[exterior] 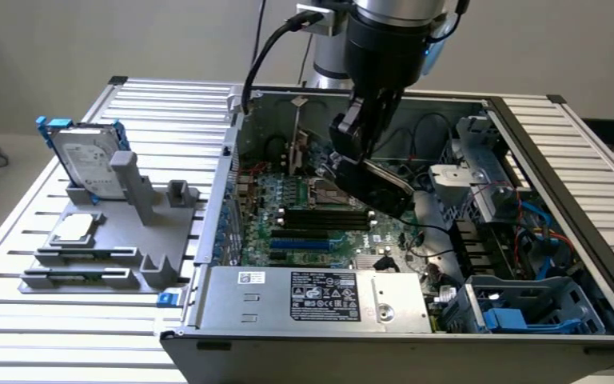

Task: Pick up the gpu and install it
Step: 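Insert the gpu into the slot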

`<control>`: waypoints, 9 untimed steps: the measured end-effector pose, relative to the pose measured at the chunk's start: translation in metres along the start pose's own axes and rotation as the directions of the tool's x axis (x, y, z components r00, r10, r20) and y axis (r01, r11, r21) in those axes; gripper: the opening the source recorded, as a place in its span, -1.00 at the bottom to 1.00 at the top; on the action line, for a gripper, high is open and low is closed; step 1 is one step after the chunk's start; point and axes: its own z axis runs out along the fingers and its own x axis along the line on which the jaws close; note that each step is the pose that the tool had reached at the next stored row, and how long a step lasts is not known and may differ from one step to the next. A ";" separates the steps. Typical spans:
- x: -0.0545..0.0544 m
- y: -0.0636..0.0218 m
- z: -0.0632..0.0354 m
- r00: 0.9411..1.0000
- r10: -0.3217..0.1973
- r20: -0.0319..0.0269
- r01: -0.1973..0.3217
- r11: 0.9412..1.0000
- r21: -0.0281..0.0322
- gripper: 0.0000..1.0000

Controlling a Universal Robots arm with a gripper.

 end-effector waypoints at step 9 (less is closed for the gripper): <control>0.000 0.0000 0.0001 0.995 -0.098 0.028 0.098 0.995 -0.007 -0.48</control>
